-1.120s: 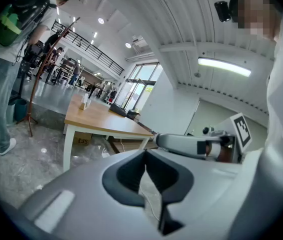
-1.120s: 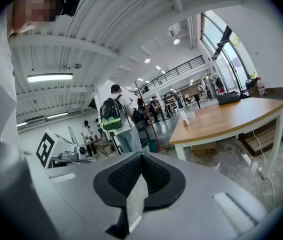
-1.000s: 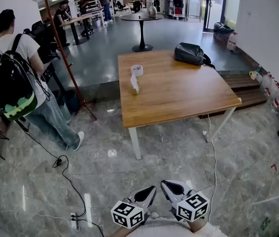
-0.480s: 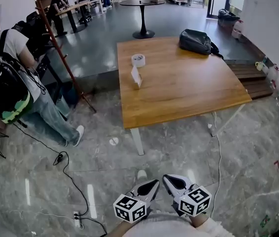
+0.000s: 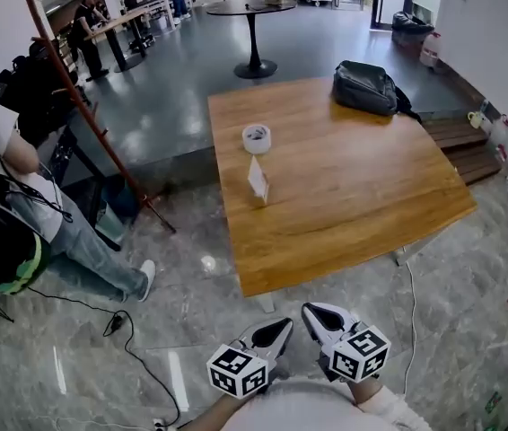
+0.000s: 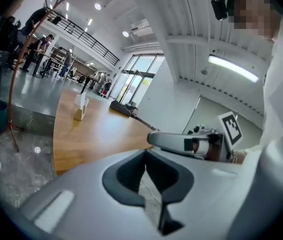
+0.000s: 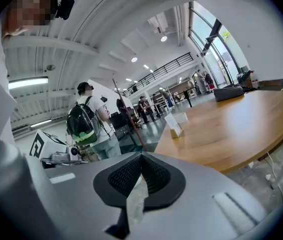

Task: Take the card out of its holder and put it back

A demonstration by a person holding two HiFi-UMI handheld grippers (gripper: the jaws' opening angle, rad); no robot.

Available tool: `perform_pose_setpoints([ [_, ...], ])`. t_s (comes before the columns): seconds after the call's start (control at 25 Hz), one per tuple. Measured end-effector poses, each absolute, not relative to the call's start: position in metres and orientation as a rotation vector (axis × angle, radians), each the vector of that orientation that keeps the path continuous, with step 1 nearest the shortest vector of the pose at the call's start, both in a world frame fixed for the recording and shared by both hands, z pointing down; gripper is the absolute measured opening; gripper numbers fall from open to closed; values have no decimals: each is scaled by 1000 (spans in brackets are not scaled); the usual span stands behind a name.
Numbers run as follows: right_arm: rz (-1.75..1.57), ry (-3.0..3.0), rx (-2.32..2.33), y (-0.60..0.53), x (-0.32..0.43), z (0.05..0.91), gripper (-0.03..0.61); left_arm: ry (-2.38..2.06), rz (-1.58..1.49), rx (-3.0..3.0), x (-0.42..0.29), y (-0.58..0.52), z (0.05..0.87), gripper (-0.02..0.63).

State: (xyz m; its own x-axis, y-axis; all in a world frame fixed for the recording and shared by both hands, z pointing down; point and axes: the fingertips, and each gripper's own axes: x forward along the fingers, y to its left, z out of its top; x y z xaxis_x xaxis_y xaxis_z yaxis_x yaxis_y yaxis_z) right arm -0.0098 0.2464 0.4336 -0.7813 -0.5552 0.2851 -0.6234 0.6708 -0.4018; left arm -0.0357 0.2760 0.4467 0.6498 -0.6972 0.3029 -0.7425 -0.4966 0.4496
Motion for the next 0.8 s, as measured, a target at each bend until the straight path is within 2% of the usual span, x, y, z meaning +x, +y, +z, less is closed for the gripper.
perform_pose_setpoints([
  [0.4,796,-2698,1005,165,-34,445,-3,-1028,145,2306,-56,184,457,8],
  [0.8,763,-2738,929,51,-34,429,-3,-1165,117,2272,-70,69,447,8],
])
